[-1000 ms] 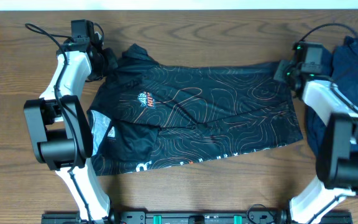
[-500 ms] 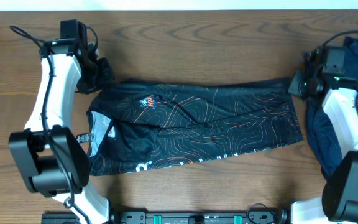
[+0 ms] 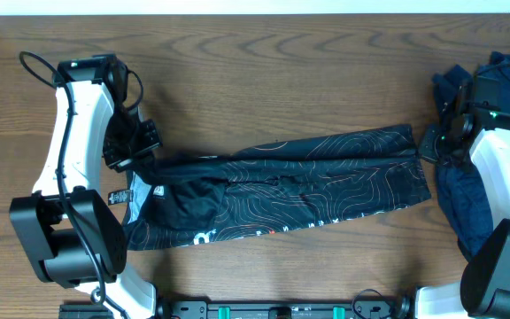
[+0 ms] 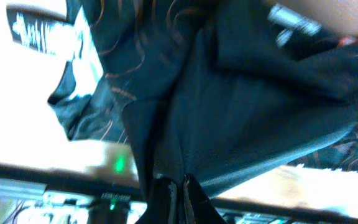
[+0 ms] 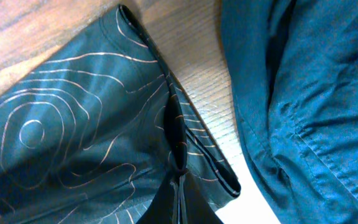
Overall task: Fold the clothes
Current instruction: 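Fold the jersey's top half down toward the bottom hem with both grippers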
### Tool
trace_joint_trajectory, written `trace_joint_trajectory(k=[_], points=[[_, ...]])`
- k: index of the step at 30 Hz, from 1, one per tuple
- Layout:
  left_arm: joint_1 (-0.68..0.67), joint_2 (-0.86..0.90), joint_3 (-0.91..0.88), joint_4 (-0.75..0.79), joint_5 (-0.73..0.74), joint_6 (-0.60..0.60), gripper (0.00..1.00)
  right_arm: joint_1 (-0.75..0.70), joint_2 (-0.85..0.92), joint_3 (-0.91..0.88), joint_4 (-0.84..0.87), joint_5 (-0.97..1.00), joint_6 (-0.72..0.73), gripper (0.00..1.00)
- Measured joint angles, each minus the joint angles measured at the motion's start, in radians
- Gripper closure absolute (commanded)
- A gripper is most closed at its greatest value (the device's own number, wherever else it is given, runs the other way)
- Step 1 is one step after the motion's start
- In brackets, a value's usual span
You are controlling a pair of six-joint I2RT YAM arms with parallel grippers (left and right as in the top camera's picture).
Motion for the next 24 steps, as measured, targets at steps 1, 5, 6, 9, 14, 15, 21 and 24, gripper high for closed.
trace_joint_trajectory(k=[1,5,6,9,14,15,21,24], points=[[0.000,0.000,-0.007,-0.009,-0.008,0.000,0.95,0.000,0.000,0.000,-0.001,0.000,-0.005,0.99],[0.000,0.000,-0.038,-0.039,-0.036,0.000,0.94,0.000,0.000,0.000,-0.005,0.000,-0.017,0.99],[0.000,0.000,-0.050,-0.051,-0.041,0.000,0.94,0.000,0.000,0.000,-0.011,0.000,-0.019,0.99],[0.000,0.000,-0.078,-0.069,-0.049,0.000,0.94,0.000,0.000,0.000,-0.029,0.000,-0.028,0.99],[0.000,0.000,-0.142,-0.073,-0.061,0.000,0.94,0.000,0.000,0.000,-0.079,0.014,-0.035,0.99],[0.000,0.000,-0.157,-0.073,-0.061,0.000,0.94,0.000,0.000,0.000,-0.093,0.022,-0.035,0.99],[0.000,0.000,-0.231,-0.065,-0.077,0.000,0.94,0.000,0.000,0.000,-0.179,0.070,-0.034,0.99],[0.000,0.000,-0.263,-0.063,-0.084,0.002,0.84,0.000,0.000,0.000,-0.214,0.085,-0.034,0.97]])
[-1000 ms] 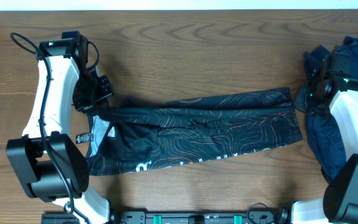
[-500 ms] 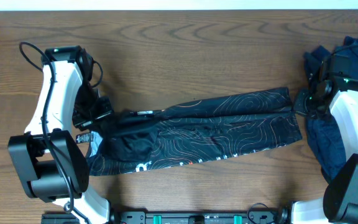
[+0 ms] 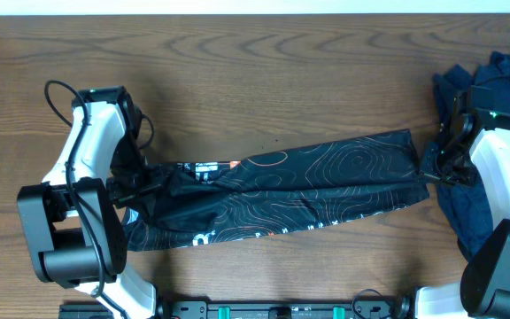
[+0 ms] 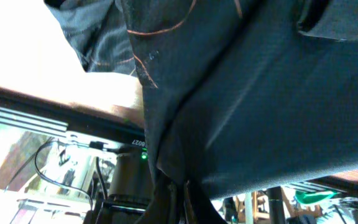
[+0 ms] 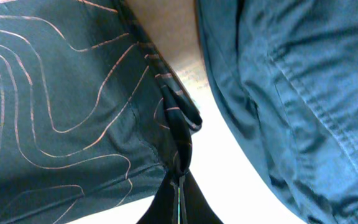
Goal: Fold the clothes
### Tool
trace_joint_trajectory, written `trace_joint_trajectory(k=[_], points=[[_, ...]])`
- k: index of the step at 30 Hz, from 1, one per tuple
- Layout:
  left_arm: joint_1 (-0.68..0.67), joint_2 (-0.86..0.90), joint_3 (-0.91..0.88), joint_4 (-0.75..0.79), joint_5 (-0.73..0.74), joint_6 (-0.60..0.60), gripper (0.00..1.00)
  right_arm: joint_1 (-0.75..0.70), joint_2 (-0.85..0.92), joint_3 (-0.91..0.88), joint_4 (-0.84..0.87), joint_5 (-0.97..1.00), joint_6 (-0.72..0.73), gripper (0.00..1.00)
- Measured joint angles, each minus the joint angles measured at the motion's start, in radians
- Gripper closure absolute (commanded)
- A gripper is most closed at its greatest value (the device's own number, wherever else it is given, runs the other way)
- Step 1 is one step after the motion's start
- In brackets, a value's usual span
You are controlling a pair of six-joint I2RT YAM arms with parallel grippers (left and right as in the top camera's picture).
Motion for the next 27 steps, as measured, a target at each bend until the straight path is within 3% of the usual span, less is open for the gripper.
trace_joint_trajectory(k=[2,4,11,18,21,27], points=[[0.000,0.000,-0.018,0.000,-0.011,0.005,0.69,0.000,0.000,0.000,-0.016,0.005,0.004,0.86],[0.000,0.000,-0.027,-0.001,-0.023,0.004,0.62,0.000,0.000,0.000,-0.018,0.011,0.005,0.79],[0.000,0.000,-0.033,0.007,-0.037,0.001,0.61,0.000,0.000,0.000,-0.023,0.025,0.003,0.73],[-0.002,0.000,-0.033,0.106,-0.010,0.001,0.61,0.000,0.000,0.000,-0.007,0.028,0.002,0.58],[-0.014,0.000,-0.033,0.170,0.022,0.001,0.61,0.000,0.000,0.000,0.005,0.024,-0.010,0.44],[-0.071,0.000,-0.033,0.242,0.063,0.001,0.61,0.000,0.000,-0.006,0.064,0.008,-0.059,0.33]])
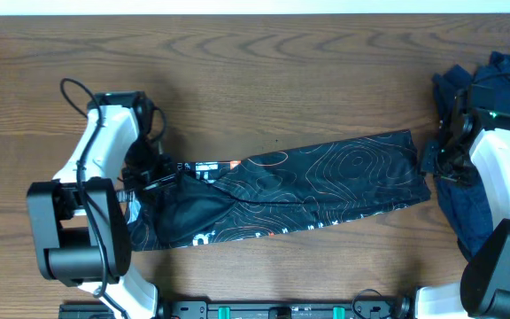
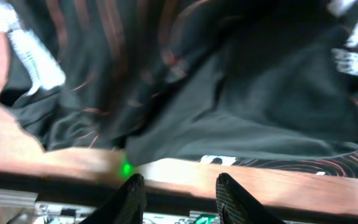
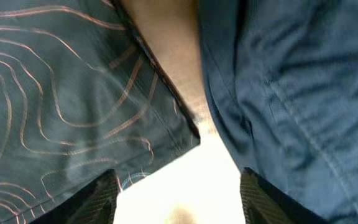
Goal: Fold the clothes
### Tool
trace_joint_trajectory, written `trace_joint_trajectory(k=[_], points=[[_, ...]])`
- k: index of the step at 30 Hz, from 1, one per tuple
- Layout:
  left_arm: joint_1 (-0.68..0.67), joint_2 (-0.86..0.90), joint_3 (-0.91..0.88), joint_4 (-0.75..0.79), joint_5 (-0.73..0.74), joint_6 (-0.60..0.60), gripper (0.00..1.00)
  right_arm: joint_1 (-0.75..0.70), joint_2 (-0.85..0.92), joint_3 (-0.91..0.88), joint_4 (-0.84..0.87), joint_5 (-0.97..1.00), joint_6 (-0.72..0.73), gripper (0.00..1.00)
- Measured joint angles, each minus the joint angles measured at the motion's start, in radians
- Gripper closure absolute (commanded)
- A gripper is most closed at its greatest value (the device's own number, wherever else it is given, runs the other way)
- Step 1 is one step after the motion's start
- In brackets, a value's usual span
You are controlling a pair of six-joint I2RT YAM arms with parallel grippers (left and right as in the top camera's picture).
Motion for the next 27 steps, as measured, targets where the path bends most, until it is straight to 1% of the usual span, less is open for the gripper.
trace_joint_trajectory(k=[2,5,7,11,14,16,18,20,21,22,23,27], points=[[-0.017,0.000,0.000,0.005,0.008,0.000,0.60,0.000,0.000,-0.015,0.038,-0.005,-0.021,0.29],[-0.025,0.000,0.000,0.004,0.013,0.000,0.61,0.000,0.000,-0.061,0.108,-0.024,-0.062,0.18],[-0.025,0.000,0.000,0.004,0.013,0.000,0.61,0.000,0.000,-0.107,0.163,-0.055,-0.106,0.15],[-0.025,0.000,0.000,0.006,0.013,0.000,0.60,0.000,0.005,-0.198,0.272,-0.111,-0.177,0.14],[-0.025,0.000,0.000,0.006,0.013,0.000,0.60,0.000,0.037,-0.227,0.329,-0.134,-0.204,0.14],[-0.025,0.000,0.000,0.006,0.013,0.000,0.60,0.000,0.066,-0.230,0.348,-0.143,-0.213,0.17],[-0.025,0.000,0.000,0.006,0.013,0.000,0.61,0.000,0.098,-0.227,0.370,-0.137,-0.224,0.27],[-0.025,0.000,0.000,0.006,0.014,0.000,0.60,0.000,0.108,-0.222,0.398,-0.135,-0.234,0.39],[-0.025,0.000,0.000,0.006,0.013,0.000,0.60,0.000,0.112,-0.219,0.410,-0.133,-0.238,0.43],[-0.025,0.000,0.000,0.007,0.013,0.000,0.60,0.000,0.118,-0.215,0.419,-0.134,-0.239,0.52],[-0.025,0.000,0.000,0.007,0.013,0.000,0.61,0.000,0.125,-0.209,0.429,-0.138,-0.235,0.67],[-0.023,0.000,0.000,0.007,0.013,0.000,0.61,0.000,0.135,-0.200,0.440,-0.171,-0.243,0.95]])
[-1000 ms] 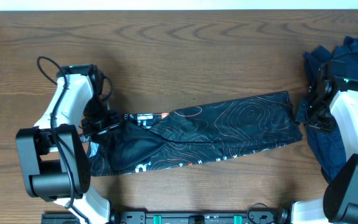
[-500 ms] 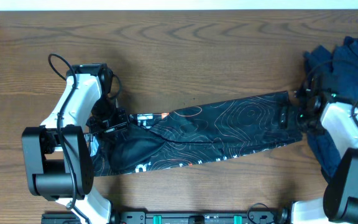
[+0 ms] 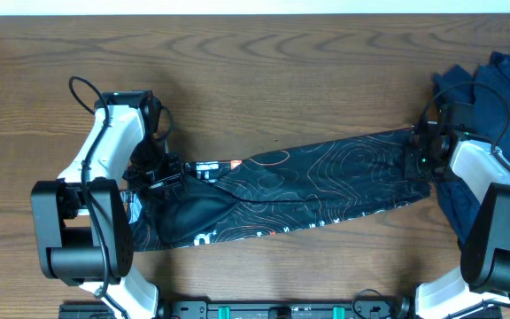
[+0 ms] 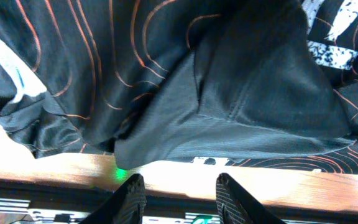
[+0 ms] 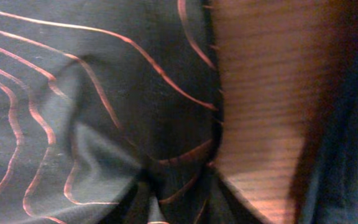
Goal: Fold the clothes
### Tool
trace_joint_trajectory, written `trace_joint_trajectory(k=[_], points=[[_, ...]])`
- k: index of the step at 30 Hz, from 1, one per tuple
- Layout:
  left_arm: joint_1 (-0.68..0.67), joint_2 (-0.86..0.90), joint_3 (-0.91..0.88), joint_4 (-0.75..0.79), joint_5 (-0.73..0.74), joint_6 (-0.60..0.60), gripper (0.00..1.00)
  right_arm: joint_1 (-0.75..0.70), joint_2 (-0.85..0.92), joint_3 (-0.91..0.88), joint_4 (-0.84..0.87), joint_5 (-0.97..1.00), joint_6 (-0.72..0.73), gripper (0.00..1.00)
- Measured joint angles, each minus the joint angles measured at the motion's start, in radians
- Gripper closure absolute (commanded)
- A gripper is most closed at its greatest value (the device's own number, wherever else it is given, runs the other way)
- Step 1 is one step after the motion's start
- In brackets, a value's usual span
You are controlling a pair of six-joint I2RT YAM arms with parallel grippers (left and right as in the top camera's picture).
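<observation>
A black garment with thin orange contour lines lies lengthwise across the wooden table, doubled over along its length. My left gripper hovers over its left waist end. The left wrist view shows that gripper open and empty, with the dark inner fabric beyond it. My right gripper is at the garment's far right corner. In the right wrist view the right gripper is closed on a bunched fold of the hem.
A heap of dark blue clothes lies at the right edge, just behind my right arm, and shows along the right side of the right wrist view. The table's front edge is close below the garment's left end.
My right gripper was open by the middle of the garment's right edge. It is now at the far right corner, pinching the hem. The left gripper stays open and has barely moved.
Both grippers first held the garment, the left at the waist end and the right at the right hem. Then the near layer lay folded over with both still shut. Then both stood open with the garment flat. Now the right grips the hem again.
</observation>
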Motion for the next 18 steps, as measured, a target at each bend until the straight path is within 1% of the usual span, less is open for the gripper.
trace_joint_trajectory(k=[1,5,8,13,18], points=[[0.003,0.000,0.000,0.000,0.000,0.000,0.61,0.000,0.000,0.000,0.000,-0.014,0.005,0.99],[0.027,0.000,0.001,-0.003,0.000,0.000,0.61,-0.002,0.001,0.003,-0.007,-0.023,0.003,0.99],[0.055,0.000,0.007,-0.005,0.000,0.000,0.61,-0.002,0.008,0.022,-0.043,-0.006,0.019,0.99],[0.096,0.000,0.011,-0.004,0.000,0.000,0.61,0.000,0.026,0.090,-0.212,0.105,0.069,0.99],[0.104,0.000,0.011,0.005,0.000,0.000,0.61,0.021,0.016,0.224,-0.352,0.121,0.091,0.99]])
